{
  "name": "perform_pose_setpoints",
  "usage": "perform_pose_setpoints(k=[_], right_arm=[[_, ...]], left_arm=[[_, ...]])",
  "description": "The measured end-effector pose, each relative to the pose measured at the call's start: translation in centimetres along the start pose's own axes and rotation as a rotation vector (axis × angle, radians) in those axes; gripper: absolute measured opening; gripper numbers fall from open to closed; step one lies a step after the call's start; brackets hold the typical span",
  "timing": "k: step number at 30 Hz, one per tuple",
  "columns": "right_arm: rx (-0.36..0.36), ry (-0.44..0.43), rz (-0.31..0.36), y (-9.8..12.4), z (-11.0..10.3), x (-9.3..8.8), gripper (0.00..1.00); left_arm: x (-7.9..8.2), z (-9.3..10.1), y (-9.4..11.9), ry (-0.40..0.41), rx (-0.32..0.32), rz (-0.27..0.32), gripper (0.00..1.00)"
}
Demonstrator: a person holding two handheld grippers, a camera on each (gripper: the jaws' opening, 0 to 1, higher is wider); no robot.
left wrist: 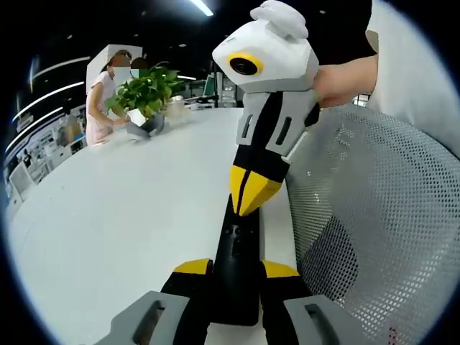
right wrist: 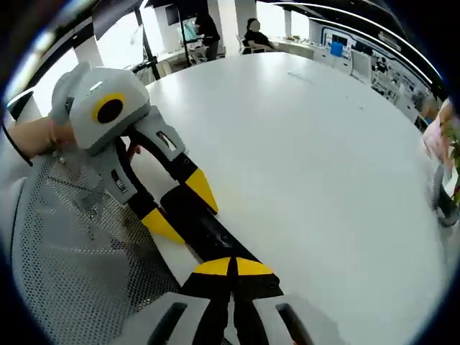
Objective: Press the specified remote control buttons in sequence, fully releasing each button before pressing the next.
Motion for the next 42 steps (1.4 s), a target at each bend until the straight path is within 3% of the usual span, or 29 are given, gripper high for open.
perform_pose_setpoints(k=[10, 14, 16, 17, 18, 21, 38, 42], right_arm=[[0.000, 0.068, 0.052, 0.2, -0.2, -0.1, 0.00], [0.046, 0.083, 0.084, 0.3, -1.2, 1.0, 0.00], [0.026, 0.114, 0.060, 0.0, -1.2, 1.1, 0.00], [-0.009, 0.145, -0.001, -0.2, -0.7, 0.4, 0.00], [0.011, 0.145, 0.040, -0.1, -1.2, 1.0, 0.00], [-0.006, 0.148, 0.019, 0.0, -0.8, 0.7, 0.00], [0.052, 0.061, 0.002, -0.1, -0.5, 0.7, 0.00], [0.076, 0.021, 0.047, 0.0, -0.5, 0.6, 0.00]], left_arm=[[0.0, 0.0, 0.0, -0.002, 0.001, -0.001, 0.25], [0.0, 0.0, 0.0, -0.001, 0.001, -0.001, 0.25], [0.0, 0.0, 0.0, -0.001, 0.001, -0.001, 0.25], [0.0, 0.0, 0.0, -0.001, 0.001, -0.001, 0.25], [0.0, 0.0, 0.0, 0.000, 0.001, -0.002, 0.25], [0.0, 0.0, 0.0, 0.000, 0.001, -0.001, 0.25], [0.1, 0.1, 0.0, 0.001, -0.001, 0.001, 0.25], [0.1, 0.1, 0.0, 0.000, 0.000, 0.000, 0.25]])
Point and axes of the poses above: the point that each gripper's makers call its tool centre point, and the gripper's own axes: y roughly backward along the fingers, z roughly to its right, x roughly out of its top, the point moved 1 cm from there along y, roughly backward along the fingers, and after that the axes turned 15 degrees about -z, right-handed, at the moved point
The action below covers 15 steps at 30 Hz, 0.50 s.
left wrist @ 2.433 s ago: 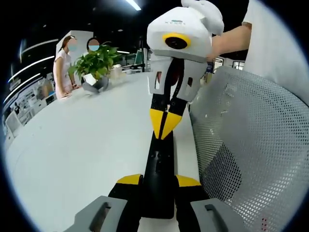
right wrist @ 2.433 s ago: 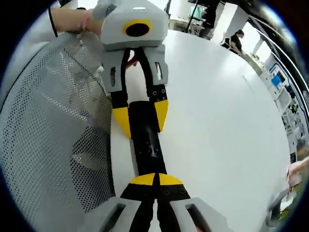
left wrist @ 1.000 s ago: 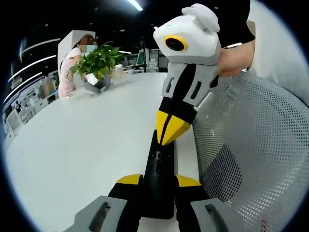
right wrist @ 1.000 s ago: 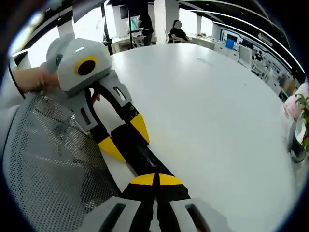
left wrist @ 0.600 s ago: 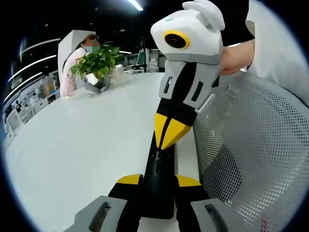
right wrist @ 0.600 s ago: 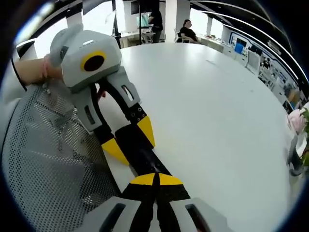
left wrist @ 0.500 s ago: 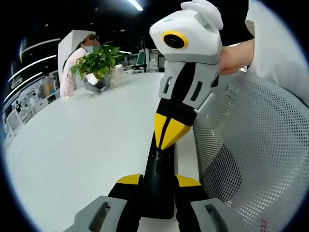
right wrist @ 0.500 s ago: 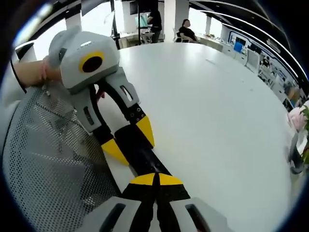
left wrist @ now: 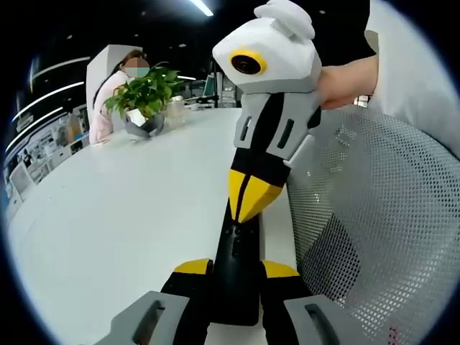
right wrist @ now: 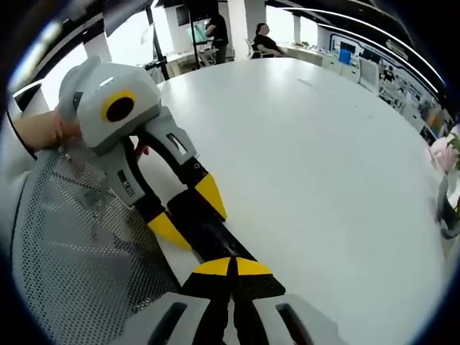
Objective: Press the specified remote control buttons in sequence, fully releasing each button before pressing the next.
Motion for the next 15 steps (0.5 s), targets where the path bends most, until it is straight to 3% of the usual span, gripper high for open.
perform_pose_setpoints(k=[4, 7, 15], right_arm=[[-0.010, 0.022, 0.044, 0.1, -0.3, -0.1, 0.00], [0.030, 0.073, 0.029, 0.1, -1.7, 0.0, 0.00], [0.006, 0.138, -0.015, -0.3, -2.1, 0.3, 0.00]], left_arm=[[0.0, 0.0, 0.0, 0.000, -0.001, 0.000, 0.25], [0.0, 0.0, 0.0, 0.002, -0.002, 0.002, 0.25], [-0.1, 0.0, 0.0, 0.002, -0.002, 0.001, 0.25]])
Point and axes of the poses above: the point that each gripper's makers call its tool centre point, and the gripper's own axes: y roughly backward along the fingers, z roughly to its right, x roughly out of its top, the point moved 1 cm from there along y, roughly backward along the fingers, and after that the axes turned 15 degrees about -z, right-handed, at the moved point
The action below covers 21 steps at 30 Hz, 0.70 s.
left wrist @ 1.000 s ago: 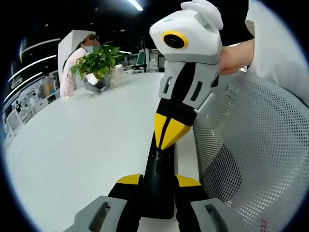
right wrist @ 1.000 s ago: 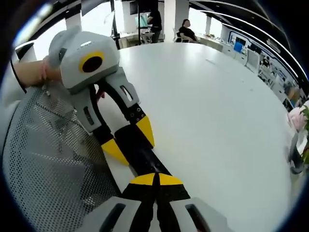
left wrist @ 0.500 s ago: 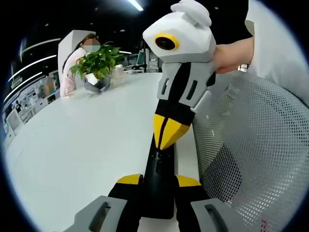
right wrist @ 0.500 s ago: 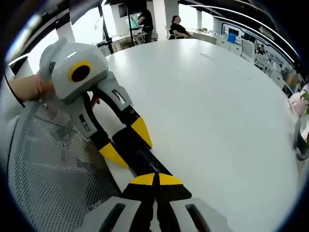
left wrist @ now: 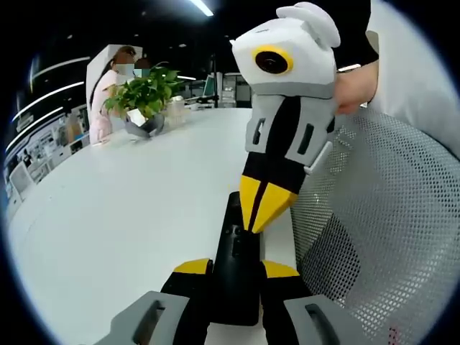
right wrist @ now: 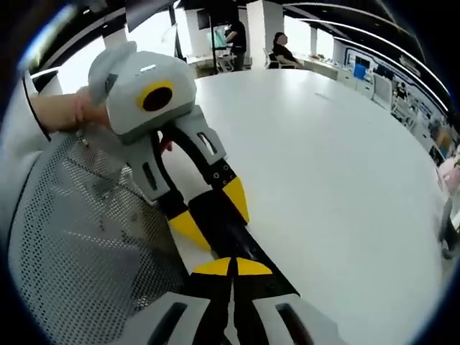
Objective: Press the specified remote control buttons in sequence, fully releasing each button before pressing the next.
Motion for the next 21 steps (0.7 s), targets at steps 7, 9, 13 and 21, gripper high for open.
perform_pose_setpoints(k=[7, 9, 13, 21], right_arm=[[-0.053, 0.094, -0.070, -0.23, -0.29, -0.12, 0.00], [-0.056, 0.115, -0.092, -0.32, -0.35, -0.11, 0.00], [0.011, 0.093, -0.147, -0.36, -0.16, -0.11, 0.00], [0.014, 0.101, -0.175, -0.51, -0.37, -0.28, 0.00]], left_arm=[[0.02, 0.04, 0.00, -0.005, -0.002, -0.001, 0.25], [0.02, 0.05, 0.00, -0.006, -0.003, -0.001, 0.25], [0.02, 0.07, 0.01, -0.006, -0.003, 0.001, 0.25], [0.01, 0.12, 0.04, -0.009, -0.005, 0.002, 0.26]])
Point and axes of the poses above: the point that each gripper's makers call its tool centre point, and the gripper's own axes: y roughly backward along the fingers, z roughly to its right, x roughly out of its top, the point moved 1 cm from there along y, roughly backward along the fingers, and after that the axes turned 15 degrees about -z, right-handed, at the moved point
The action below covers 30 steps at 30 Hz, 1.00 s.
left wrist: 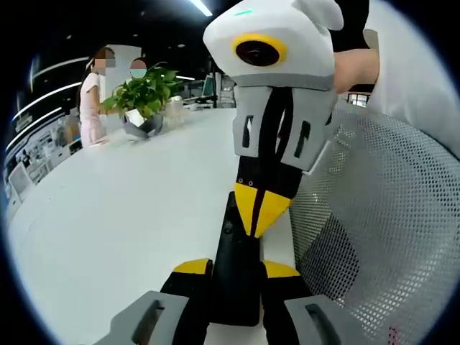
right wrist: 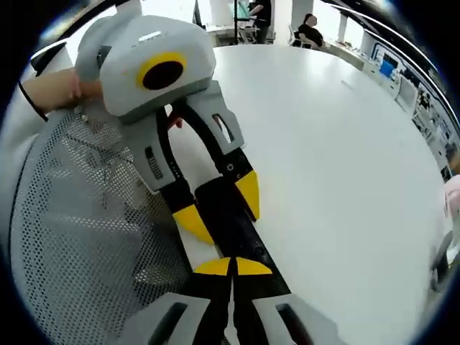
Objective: Press the specified remote control buttons in sequence, fully releasing each button before pressing the next.
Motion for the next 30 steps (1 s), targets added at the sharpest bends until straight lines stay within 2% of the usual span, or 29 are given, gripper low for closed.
perform_pose_setpoints(k=[6, 9, 10, 11, 14, 15, 16, 18, 19, 22, 26, 28, 29, 30], right_arm=[[0.002, -0.007, 0.014, 0.0, 0.0, 0.0, 0.00], [-0.025, 0.012, 0.028, 0.0, -0.2, -0.1, 0.00], [-0.038, 0.026, 0.046, 0.0, -0.2, -0.1, 0.00], [-0.051, 0.047, 0.095, 0.1, -0.1, 0.0, 0.00], [0.007, -0.027, 0.216, 0.4, -0.1, -0.3, 0.00], [0.041, -0.026, 0.195, 0.2, -0.5, -0.9, 0.00], [0.043, -0.030, 0.157, -0.1, -0.5, -1.6, 0.00], [-0.036, 0.030, 0.116, -0.2, 0.0, -2.2, 0.00], [-0.053, 0.042, 0.131, 0.0, 0.0, -2.0, 0.00], [-0.045, -0.019, 0.205, 1.1, 0.3, -0.3, 0.00], [-0.084, -0.008, 0.175, 0.9, 1.3, 0.6, 0.00], [-0.080, -0.001, 0.172, 0.7, 1.4, 0.8, 0.00], [-0.062, 0.013, 0.137, 0.2, 1.1, 0.6, 0.00], [-0.095, 0.028, 0.157, 0.5, 1.4, 0.9, 0.00]], left_arm=[[0.0, 0.0, 0.0, 0.001, -0.001, 0.002, 0.26], [0.0, 0.0, 0.0, 0.002, -0.001, 0.000, 0.26], [0.0, 0.0, 0.0, 0.003, -0.001, -0.002, 0.26], [0.0, 0.0, 0.0, 0.004, 0.001, -0.003, 0.26], [0.0, 0.0, 0.0, 0.003, 0.004, -0.010, 0.26], [0.0, 0.1, 0.0, 0.000, 0.005, -0.011, 0.26], [0.0, 0.0, 0.0, 0.003, 0.009, -0.012, 0.26], [0.0, 0.0, 0.0, 0.001, 0.010, -0.014, 0.26], [0.0, 0.0, 0.1, 0.002, 0.009, -0.014, 0.26], [0.0, 0.0, 0.1, 0.001, 0.011, -0.015, 0.26], [-0.1, 0.0, 0.0, 0.000, 0.010, -0.015, 0.26], [-0.1, -0.1, -0.1, 0.000, 0.010, -0.015, 0.26], [-0.1, -0.1, -0.1, -0.001, 0.010, -0.015, 0.26], [-0.1, -0.1, -0.1, -0.001, 0.010, -0.016, 0.26]])
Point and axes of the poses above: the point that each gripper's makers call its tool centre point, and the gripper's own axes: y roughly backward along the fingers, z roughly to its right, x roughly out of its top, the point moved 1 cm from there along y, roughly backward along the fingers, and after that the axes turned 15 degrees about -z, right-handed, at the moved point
